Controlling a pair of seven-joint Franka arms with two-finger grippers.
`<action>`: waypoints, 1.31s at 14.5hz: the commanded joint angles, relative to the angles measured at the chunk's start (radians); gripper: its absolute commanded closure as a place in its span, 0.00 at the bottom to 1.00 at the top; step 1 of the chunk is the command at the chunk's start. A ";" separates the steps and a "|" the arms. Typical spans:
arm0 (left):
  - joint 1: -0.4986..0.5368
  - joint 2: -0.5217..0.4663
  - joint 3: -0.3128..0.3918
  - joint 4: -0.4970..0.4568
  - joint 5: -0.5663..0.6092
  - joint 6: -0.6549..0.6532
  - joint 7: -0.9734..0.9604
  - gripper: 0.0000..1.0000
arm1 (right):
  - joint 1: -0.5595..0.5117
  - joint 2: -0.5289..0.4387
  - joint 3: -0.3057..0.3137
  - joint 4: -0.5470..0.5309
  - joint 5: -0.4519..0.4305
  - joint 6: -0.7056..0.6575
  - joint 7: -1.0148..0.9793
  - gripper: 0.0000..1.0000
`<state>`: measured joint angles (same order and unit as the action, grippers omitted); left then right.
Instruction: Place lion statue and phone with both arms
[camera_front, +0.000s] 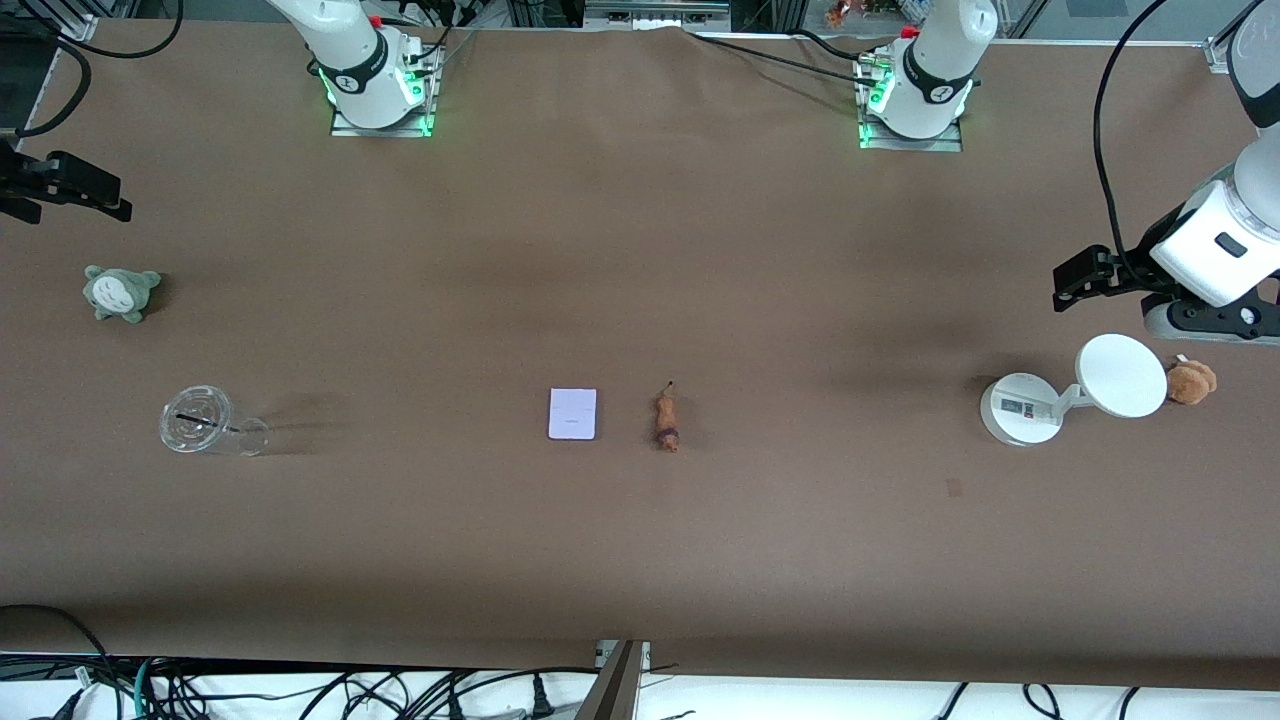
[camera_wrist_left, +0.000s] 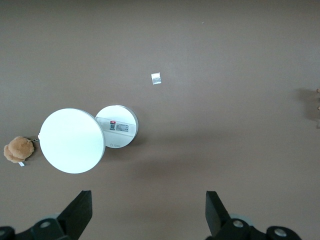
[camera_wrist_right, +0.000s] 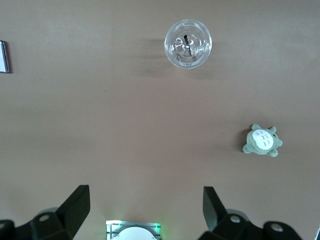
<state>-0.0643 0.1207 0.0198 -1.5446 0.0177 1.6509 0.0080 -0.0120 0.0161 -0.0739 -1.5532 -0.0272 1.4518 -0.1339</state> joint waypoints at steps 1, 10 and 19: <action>0.004 0.005 -0.001 0.017 0.004 -0.010 0.010 0.00 | -0.005 0.008 -0.001 0.022 0.021 -0.004 0.005 0.00; -0.006 0.005 -0.001 0.021 0.001 -0.006 0.015 0.00 | -0.003 0.012 -0.001 0.022 0.023 -0.001 -0.003 0.00; -0.015 0.008 -0.009 0.021 -0.024 -0.007 0.012 0.00 | -0.005 0.016 -0.001 0.021 0.023 -0.002 -0.009 0.00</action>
<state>-0.0713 0.1208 0.0100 -1.5446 0.0113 1.6509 0.0081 -0.0120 0.0221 -0.0739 -1.5532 -0.0247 1.4560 -0.1343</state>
